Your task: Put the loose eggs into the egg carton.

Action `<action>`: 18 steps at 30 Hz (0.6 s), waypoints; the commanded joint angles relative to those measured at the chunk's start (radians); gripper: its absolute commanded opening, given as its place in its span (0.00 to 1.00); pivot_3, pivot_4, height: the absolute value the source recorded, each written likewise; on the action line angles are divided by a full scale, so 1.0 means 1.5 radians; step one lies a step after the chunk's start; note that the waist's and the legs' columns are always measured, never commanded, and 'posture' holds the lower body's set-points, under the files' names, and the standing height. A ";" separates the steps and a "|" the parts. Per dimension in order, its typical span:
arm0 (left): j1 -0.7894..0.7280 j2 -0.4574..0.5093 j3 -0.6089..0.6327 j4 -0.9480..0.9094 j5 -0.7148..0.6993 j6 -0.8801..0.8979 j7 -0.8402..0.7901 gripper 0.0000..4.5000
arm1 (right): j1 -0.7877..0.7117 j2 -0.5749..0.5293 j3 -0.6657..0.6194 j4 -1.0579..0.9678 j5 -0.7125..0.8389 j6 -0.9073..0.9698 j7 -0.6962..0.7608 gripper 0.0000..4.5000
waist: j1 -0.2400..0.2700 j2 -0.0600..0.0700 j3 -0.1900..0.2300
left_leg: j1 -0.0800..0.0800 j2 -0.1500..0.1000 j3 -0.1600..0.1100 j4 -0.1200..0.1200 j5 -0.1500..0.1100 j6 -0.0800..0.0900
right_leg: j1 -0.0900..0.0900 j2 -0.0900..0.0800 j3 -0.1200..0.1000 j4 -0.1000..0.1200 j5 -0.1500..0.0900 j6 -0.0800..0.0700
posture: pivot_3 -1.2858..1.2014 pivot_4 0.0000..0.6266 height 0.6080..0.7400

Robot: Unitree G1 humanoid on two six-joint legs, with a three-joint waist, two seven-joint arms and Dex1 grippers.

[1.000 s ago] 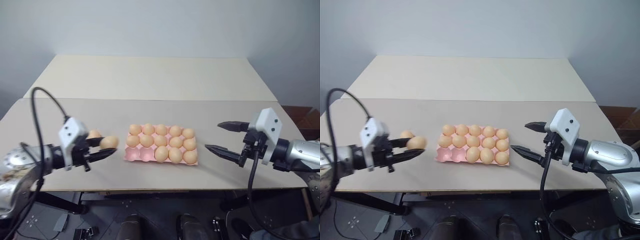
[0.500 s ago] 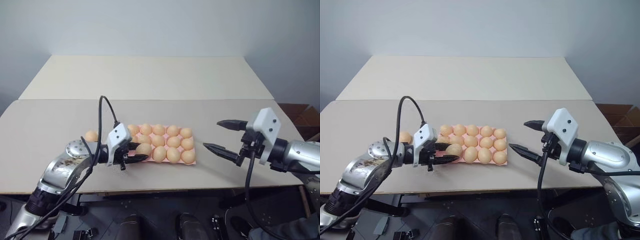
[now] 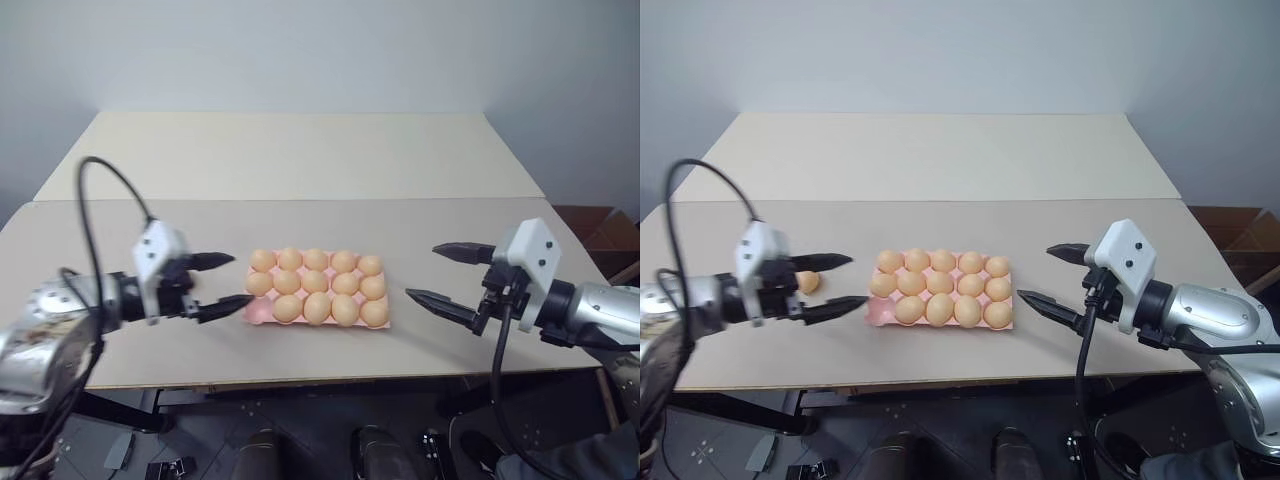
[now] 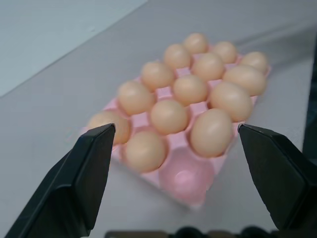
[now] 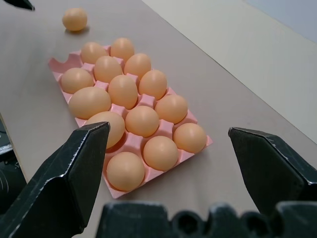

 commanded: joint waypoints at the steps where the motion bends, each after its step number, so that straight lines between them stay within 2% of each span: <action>1: 0.083 0.013 0.144 -0.026 0.000 0.000 0.002 0.96 | -0.008 -0.014 -0.010 0.008 -0.005 -0.033 0.017 1.00 | -0.003 0.000 0.000 | 0.000 0.000 0.000 0.000 0.000 0.000 | 0.000 0.000 0.000 0.000 0.000 0.000 | 0.52 0.24 1.00; 5: 0.211 -0.007 0.276 -0.036 0.015 0.005 0.006 0.96 | -0.017 -0.020 0.001 0.029 -0.013 -0.052 0.036 1.00 | -0.003 0.000 0.000 | 0.001 0.000 0.000 0.000 0.000 0.000 | 0.001 -0.001 0.000 -0.001 0.000 0.000 | 0.52 0.24 1.00; 8: 0.259 -0.024 0.307 -0.049 0.009 0.010 0.018 0.96 | -0.025 -0.021 0.009 0.041 -0.018 -0.061 0.043 1.00 | 0.003 0.000 0.000 | 0.001 0.000 0.001 0.000 0.000 0.000 | 0.001 -0.001 0.000 -0.001 -0.003 -0.005 | 0.52 0.24 1.00; 13: 0.267 -0.047 0.294 -0.067 -0.016 0.028 0.056 0.96 | -0.035 -0.022 0.017 0.049 -0.021 -0.065 0.051 1.00 | 0.012 0.000 0.000 | 0.001 0.000 0.001 0.000 0.000 0.000 | 0.001 -0.001 -0.001 -0.001 -0.003 -0.006 | 0.52 0.24 1.00; 18: 0.167 -0.038 0.224 -0.050 -0.056 0.143 0.170 0.96 | -0.044 -0.019 0.011 0.051 -0.025 -0.062 0.045 1.00 | 0.014 0.000 0.000 | 0.001 0.000 0.000 0.000 0.000 0.000 | 0.001 -0.001 -0.001 0.000 -0.003 -0.006 | 0.52 0.24 1.00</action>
